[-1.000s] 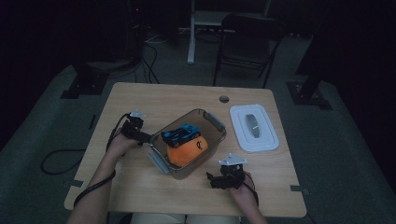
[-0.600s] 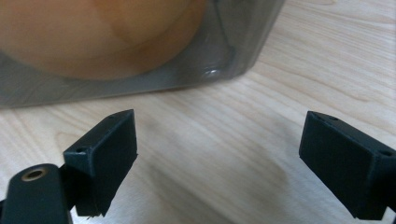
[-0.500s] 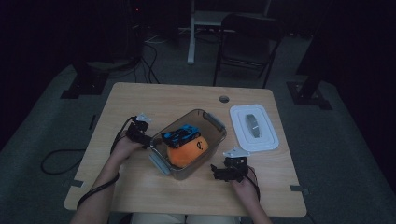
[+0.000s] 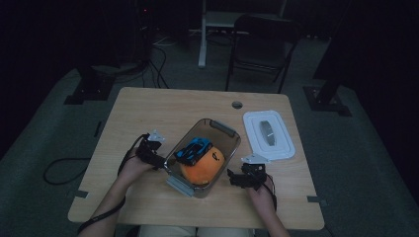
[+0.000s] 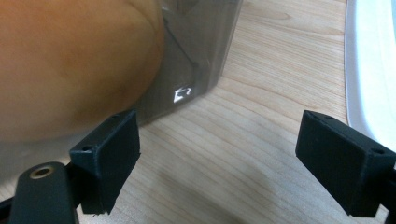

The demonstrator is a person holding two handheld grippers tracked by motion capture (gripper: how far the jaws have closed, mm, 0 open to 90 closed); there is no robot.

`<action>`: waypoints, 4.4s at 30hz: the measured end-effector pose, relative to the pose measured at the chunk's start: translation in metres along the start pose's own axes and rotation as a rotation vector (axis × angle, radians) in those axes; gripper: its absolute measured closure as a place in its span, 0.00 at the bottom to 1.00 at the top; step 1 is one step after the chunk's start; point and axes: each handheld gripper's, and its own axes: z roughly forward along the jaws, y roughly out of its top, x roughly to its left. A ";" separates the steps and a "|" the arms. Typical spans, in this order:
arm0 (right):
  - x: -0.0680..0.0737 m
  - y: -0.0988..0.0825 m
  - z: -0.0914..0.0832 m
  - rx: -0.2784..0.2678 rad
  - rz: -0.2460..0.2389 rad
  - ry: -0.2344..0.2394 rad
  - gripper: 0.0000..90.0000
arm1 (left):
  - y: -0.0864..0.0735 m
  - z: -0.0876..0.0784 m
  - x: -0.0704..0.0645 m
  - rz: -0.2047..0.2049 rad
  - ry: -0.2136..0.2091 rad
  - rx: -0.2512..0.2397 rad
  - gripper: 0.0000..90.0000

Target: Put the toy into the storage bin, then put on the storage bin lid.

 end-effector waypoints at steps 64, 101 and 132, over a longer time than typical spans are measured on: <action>-0.136 0.037 0.009 0.004 0.171 -0.217 0.26 | -0.023 -0.002 -0.027 0.011 -0.013 -0.093 0.02; -0.130 0.045 -0.036 0.002 0.172 -0.191 0.75 | -0.008 0.003 -0.041 0.061 0.010 -0.087 0.02; -0.004 0.090 -0.112 -0.159 -0.017 0.058 0.75 | 0.024 0.035 -0.092 0.143 -0.031 -0.078 0.02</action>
